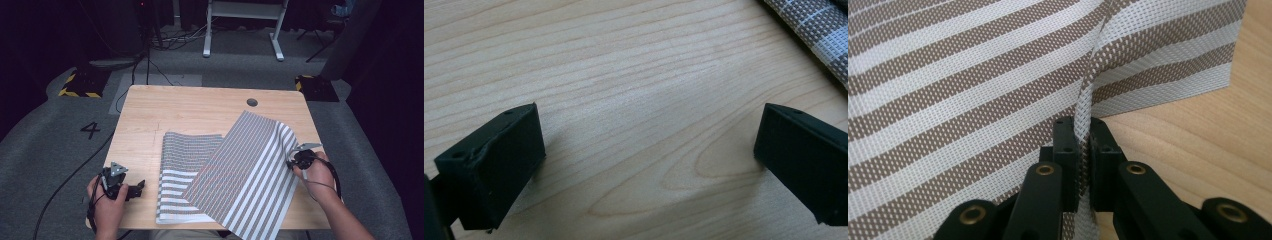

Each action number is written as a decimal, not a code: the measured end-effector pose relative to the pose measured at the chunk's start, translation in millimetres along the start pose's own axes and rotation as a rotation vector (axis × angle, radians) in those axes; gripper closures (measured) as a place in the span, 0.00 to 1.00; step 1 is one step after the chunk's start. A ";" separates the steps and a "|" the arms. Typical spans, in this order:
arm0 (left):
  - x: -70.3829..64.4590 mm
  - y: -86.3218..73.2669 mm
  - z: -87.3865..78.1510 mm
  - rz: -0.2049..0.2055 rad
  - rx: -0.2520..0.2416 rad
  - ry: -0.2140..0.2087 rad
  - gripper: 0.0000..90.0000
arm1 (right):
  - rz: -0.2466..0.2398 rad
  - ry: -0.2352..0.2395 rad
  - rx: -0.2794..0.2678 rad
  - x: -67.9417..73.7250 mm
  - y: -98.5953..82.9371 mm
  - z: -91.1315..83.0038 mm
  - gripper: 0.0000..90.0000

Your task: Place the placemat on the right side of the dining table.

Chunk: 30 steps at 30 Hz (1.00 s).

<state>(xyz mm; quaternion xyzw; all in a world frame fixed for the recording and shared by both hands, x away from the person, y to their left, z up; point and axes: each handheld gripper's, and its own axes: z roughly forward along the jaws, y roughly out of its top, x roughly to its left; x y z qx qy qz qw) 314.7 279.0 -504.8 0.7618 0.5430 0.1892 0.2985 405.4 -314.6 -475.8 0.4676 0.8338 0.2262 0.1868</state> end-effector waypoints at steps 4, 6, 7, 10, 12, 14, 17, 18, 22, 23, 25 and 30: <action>0.0 0.0 0.0 -0.001 0.001 0.000 0.00 | -0.020 0.006 -0.012 -0.4 -0.7 -3.7 0.97; 0.0 0.0 0.0 0.000 0.001 0.000 0.00 | -0.024 0.023 -0.028 -2.2 -0.4 -7.1 0.97; 0.1 0.1 0.0 0.000 0.001 0.000 0.00 | -0.025 0.027 -0.035 -2.8 -0.2 -8.9 0.98; 0.0 0.0 0.0 0.000 0.001 0.000 0.00 | -0.038 0.015 -0.058 -4.7 1.9 -17.8 0.98; 0.0 0.0 0.0 0.000 0.001 0.000 0.00 | -0.035 0.016 -0.069 -5.1 2.9 -20.5 0.98; 0.0 0.0 -0.1 0.000 0.001 0.000 0.00 | -0.040 0.019 -0.095 -6.5 5.1 -26.1 0.98; 0.0 0.0 -0.1 0.000 0.001 0.000 0.00 | -0.033 0.016 -0.123 -10.0 8.6 -34.2 0.98; -0.1 0.0 0.0 -0.001 0.001 0.000 0.00 | -0.036 0.005 -0.137 -13.1 12.0 -40.1 0.98; -0.7 -0.3 0.1 0.004 -0.003 -0.001 0.00 | -0.041 -0.017 -0.151 -21.2 20.4 -49.7 0.98; -1.0 -0.4 0.1 0.004 -0.004 -0.002 0.00 | -0.047 -0.025 -0.154 -23.5 22.7 -51.4 0.98; -1.0 -0.4 0.0 0.005 -0.003 0.000 0.00 | -0.050 -0.030 -0.156 -25.7 25.3 -53.0 0.98; -0.5 -0.1 0.4 0.006 -0.002 -0.007 0.00 | -0.070 -0.072 -0.165 -38.2 38.3 -58.6 0.98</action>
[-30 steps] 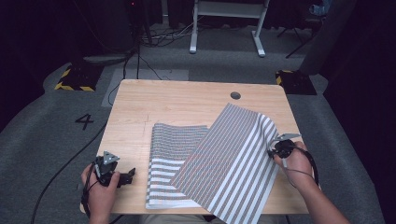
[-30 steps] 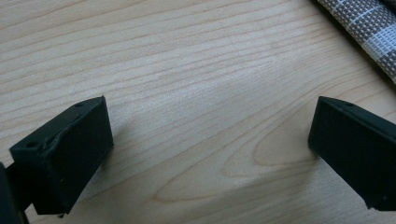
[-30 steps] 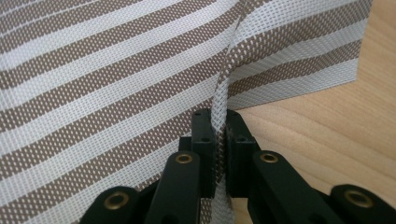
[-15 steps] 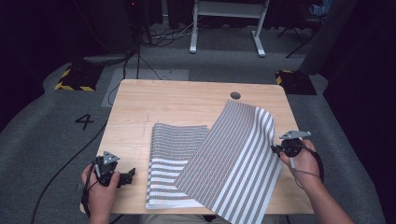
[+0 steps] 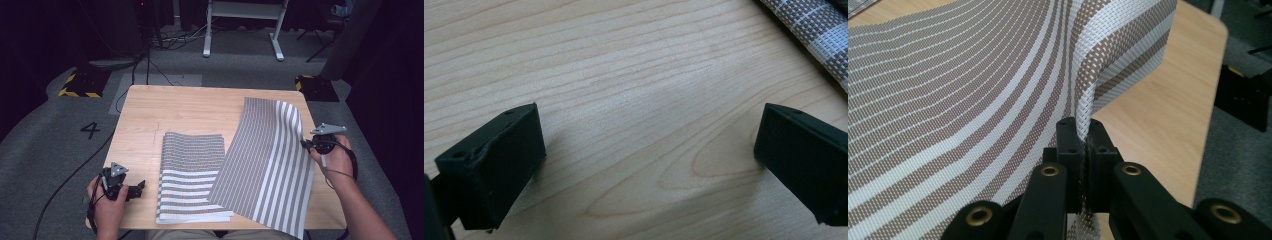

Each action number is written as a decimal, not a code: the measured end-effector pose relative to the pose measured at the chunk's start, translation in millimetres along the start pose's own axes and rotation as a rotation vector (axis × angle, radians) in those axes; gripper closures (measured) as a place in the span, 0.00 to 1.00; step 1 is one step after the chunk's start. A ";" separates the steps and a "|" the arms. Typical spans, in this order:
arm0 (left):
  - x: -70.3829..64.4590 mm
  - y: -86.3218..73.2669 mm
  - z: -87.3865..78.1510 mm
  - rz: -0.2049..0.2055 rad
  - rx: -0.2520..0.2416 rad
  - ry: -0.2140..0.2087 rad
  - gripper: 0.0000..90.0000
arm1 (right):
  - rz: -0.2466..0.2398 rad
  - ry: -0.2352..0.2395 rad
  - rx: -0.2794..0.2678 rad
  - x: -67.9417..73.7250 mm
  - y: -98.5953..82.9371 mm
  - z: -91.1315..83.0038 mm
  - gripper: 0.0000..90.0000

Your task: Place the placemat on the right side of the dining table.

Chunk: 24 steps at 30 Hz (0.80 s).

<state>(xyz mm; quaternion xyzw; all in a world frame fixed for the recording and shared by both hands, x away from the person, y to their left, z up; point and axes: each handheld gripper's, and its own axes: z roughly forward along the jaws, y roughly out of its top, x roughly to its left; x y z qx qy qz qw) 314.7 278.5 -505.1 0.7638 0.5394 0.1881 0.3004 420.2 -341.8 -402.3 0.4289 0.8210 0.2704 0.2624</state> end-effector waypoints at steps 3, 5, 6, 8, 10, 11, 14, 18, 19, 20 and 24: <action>0.0 0.2 -0.1 0.001 0.002 0.002 0.00 | -0.014 -0.025 0.004 -9.0 6.6 0.2 0.98; 0.1 0.2 -0.1 0.001 0.002 0.002 0.00 | -0.024 -0.042 0.008 -15.7 10.3 1.3 0.98; 0.1 0.1 -0.1 0.001 0.002 0.002 0.00 | -0.025 -0.047 0.013 -19.2 11.8 2.5 0.98; 0.1 0.1 -0.1 0.001 0.002 0.002 0.00 | -0.027 -0.063 0.029 -26.5 14.1 5.8 0.98; 0.0 0.1 -0.1 0.001 0.002 0.001 0.00 | -0.025 -0.078 0.039 -34.2 15.9 10.0 0.98; 0.0 0.1 -0.1 0.001 0.002 0.001 0.00 | -0.028 -0.083 0.039 -36.7 16.4 11.7 0.98; 0.2 0.2 -0.2 0.001 0.004 -0.001 0.00 | -0.030 -0.101 0.042 -44.3 18.7 19.3 0.98; 0.2 0.2 -0.2 0.001 0.004 -0.001 0.00 | -0.047 -0.113 0.039 -51.9 23.5 35.2 0.97; 0.1 0.2 -0.2 0.001 0.004 -0.001 0.00 | -0.053 -0.109 0.039 -54.4 24.1 39.6 0.97; 0.1 0.2 -0.2 0.001 0.004 -0.001 0.00 | -0.060 -0.108 0.040 -56.6 24.6 44.1 0.97; 0.2 0.4 0.1 0.002 0.002 -0.002 0.00 | -0.053 -0.101 0.052 -64.8 23.2 61.4 0.96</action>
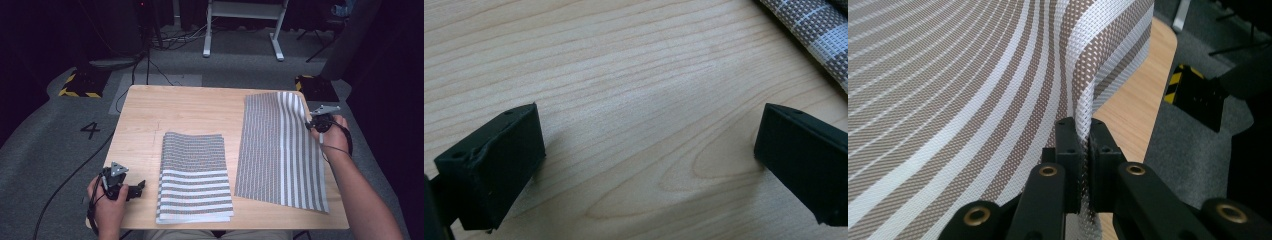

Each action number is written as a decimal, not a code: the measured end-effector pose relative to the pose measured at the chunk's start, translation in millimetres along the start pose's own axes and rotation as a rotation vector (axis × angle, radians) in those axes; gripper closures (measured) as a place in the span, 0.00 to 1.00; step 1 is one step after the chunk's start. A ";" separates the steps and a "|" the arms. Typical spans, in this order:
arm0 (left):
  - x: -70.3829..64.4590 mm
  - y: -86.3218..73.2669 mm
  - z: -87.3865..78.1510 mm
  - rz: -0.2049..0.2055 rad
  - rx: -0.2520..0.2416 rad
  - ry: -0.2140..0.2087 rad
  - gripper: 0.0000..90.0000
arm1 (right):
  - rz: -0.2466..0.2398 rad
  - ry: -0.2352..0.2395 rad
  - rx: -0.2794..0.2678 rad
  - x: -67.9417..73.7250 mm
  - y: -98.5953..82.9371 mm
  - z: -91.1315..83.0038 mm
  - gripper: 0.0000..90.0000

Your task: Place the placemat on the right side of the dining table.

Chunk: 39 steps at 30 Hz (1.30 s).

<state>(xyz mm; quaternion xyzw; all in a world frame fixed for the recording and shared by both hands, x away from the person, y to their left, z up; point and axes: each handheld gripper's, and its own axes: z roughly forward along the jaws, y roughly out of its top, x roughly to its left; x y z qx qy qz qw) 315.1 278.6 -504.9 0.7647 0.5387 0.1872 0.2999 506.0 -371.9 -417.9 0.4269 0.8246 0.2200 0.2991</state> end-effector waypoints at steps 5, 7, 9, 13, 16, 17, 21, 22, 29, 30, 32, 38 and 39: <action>0.1 0.2 0.2 0.001 0.000 -0.001 0.00 | -0.001 -0.013 0.016 -4.7 -4.4 15.8 0.84; 0.1 0.1 0.2 0.001 0.000 -0.001 0.00 | 0.008 -0.036 -0.018 -8.1 -5.9 20.1 0.64; 0.1 0.2 0.2 0.001 0.000 -0.001 0.00 | 0.027 -0.067 -0.072 -11.4 -7.4 16.9 0.55; 0.0 0.1 0.1 0.002 0.000 0.000 0.00 | 0.018 -0.059 -0.090 -10.0 -8.8 6.5 0.52; -0.1 0.1 -0.1 0.005 0.002 0.002 0.00 | 0.033 -0.036 -0.108 -4.4 -9.3 -5.5 0.51; -0.1 0.2 0.1 0.004 -0.001 0.000 0.00 | 0.054 -0.020 -0.114 -0.2 -9.0 -10.8 0.51; -0.2 0.1 0.0 0.008 0.000 0.003 0.00 | 0.078 0.057 -0.128 22.8 -6.2 -35.0 0.51; -0.5 0.1 -0.1 0.006 0.000 0.004 0.00 | 0.071 0.070 -0.131 29.0 -5.0 -41.0 0.51; -0.8 0.1 0.1 -0.001 -0.001 0.005 0.00 | 0.063 0.125 -0.129 64.1 -1.8 -80.1 0.48; -0.4 0.4 0.1 0.002 0.001 0.001 0.00 | 0.066 0.137 -0.132 70.6 -2.2 -85.3 0.48; -0.4 0.4 0.2 0.002 0.001 -0.001 0.00 | 0.061 0.166 -0.134 85.2 -2.8 -94.8 0.48; -0.4 0.6 0.4 0.002 0.001 -0.001 0.00 | 0.002 0.277 -0.143 137.2 -1.7 -122.4 0.48; -0.5 0.6 0.4 -0.001 0.000 0.001 0.00 | -0.010 0.288 -0.143 143.2 -1.3 -124.7 0.48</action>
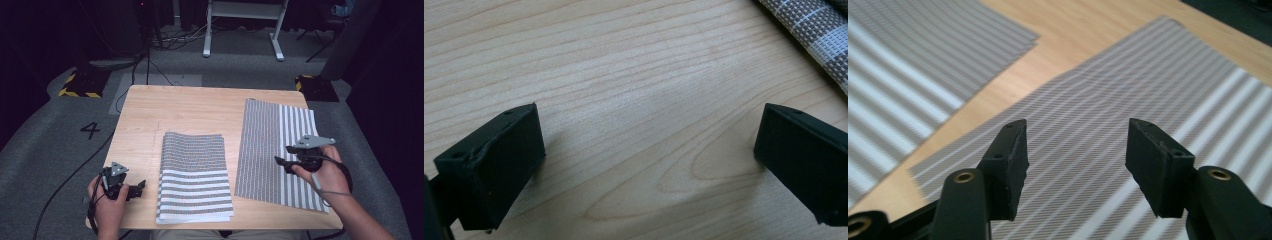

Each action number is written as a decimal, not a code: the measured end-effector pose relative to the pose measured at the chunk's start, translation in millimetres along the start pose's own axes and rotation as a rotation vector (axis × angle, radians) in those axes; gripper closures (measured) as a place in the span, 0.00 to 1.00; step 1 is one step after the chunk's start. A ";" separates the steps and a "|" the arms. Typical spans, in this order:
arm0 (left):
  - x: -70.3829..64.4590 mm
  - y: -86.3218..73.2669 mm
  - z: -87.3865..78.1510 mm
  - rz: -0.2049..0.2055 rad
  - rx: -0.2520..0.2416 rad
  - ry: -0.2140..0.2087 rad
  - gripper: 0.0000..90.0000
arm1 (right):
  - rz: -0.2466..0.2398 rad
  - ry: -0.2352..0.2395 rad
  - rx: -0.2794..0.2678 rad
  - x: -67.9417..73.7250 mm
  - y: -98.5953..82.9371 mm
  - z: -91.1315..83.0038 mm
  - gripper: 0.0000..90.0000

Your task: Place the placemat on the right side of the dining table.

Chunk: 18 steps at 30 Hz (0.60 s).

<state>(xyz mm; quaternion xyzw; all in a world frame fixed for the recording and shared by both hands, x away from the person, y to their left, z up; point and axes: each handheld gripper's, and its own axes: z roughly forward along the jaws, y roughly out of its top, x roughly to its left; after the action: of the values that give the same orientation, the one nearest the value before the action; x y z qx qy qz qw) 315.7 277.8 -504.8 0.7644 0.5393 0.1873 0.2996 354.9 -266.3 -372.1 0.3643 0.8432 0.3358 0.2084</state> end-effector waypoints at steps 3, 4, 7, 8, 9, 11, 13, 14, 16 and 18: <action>0.0 0.4 0.4 -0.002 0.000 -0.001 0.00 | -0.021 0.031 0.014 29.0 3.3 0.7 0.45; -0.1 0.5 0.5 -0.004 -0.001 -0.001 0.00 | -0.021 0.031 0.014 29.0 3.3 0.7 0.45; -0.1 0.5 0.5 -0.003 0.000 -0.001 0.00 | -0.016 0.051 0.011 42.9 4.0 5.7 0.43; -0.1 0.5 0.5 -0.004 -0.001 -0.001 0.00 | -0.011 0.060 0.012 47.3 3.6 8.8 0.42; -0.1 0.5 0.5 -0.003 -0.001 -0.001 0.00 | -0.013 0.069 0.020 51.0 2.6 12.5 0.41; -0.1 0.5 0.4 -0.003 0.000 0.000 0.00 | -0.002 0.080 0.040 57.4 -0.4 22.5 0.39; 0.0 0.5 0.5 -0.003 0.000 -0.001 0.00 | 0.010 0.077 0.058 61.5 -3.2 32.9 0.37; 0.0 0.5 0.5 -0.003 0.000 -0.001 0.00 | 0.017 0.068 0.053 63.9 -4.4 38.0 0.37; 0.0 0.5 0.5 -0.003 0.000 -0.001 0.00 | 0.027 0.072 0.045 68.4 -6.8 47.8 0.36; 0.0 0.5 0.4 -0.003 0.000 0.000 0.00 | 0.051 0.084 0.048 72.6 -9.9 58.6 0.34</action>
<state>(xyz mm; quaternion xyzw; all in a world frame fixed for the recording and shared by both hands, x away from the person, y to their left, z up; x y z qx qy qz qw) 316.3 277.5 -504.8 0.7638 0.5403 0.1866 0.2998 338.1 -192.2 -427.3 0.3760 0.8495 0.3359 0.1556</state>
